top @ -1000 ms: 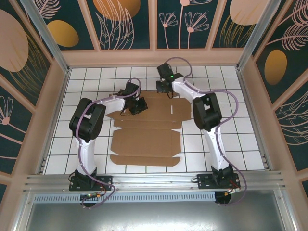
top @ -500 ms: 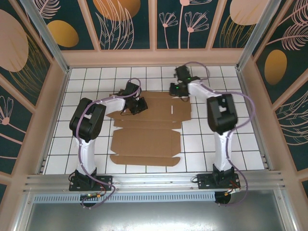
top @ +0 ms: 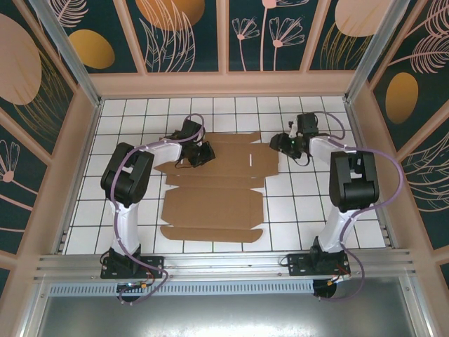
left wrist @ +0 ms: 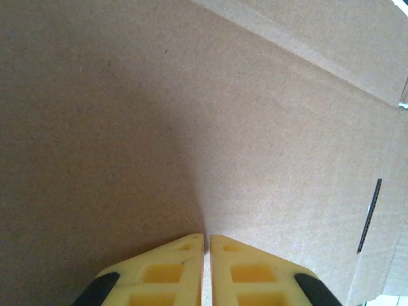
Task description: Fold the paper box
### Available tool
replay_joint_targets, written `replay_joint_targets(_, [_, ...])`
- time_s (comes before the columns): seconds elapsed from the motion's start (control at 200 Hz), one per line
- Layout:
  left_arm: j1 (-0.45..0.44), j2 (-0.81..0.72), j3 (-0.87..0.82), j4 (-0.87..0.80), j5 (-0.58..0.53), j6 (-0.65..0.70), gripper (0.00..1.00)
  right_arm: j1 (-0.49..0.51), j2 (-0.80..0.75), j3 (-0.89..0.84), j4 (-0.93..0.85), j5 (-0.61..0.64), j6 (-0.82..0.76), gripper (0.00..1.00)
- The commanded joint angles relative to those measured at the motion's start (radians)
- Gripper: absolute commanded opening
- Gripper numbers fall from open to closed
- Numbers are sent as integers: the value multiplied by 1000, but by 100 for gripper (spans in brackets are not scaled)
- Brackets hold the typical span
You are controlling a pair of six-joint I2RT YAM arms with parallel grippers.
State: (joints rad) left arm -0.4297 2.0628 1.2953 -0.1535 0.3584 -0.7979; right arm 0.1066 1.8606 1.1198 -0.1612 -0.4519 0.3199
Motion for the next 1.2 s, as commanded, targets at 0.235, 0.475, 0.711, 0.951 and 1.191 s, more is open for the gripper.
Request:
replay_joint_targets(0.235, [11, 9, -7, 3, 20, -3, 12, -51, 109, -136, 248, -478, 41, 58])
replay_joint_targets(0.475, [11, 14, -11, 17, 39, -14, 12, 27, 206, -88, 221, -531, 26, 51])
replay_joint_targets(0.711, [12, 3, -19, 20, 36, -15, 12, 35, 105, -15, 46, -208, -25, 22])
replay_joint_targets(0.951, [11, 0, -31, 63, 73, -49, 13, 157, 68, 202, -254, 139, -56, 3])
replay_joint_targets(1.191, [8, -1, -55, 128, 138, -94, 14, 320, 231, 514, -561, 563, -97, 12])
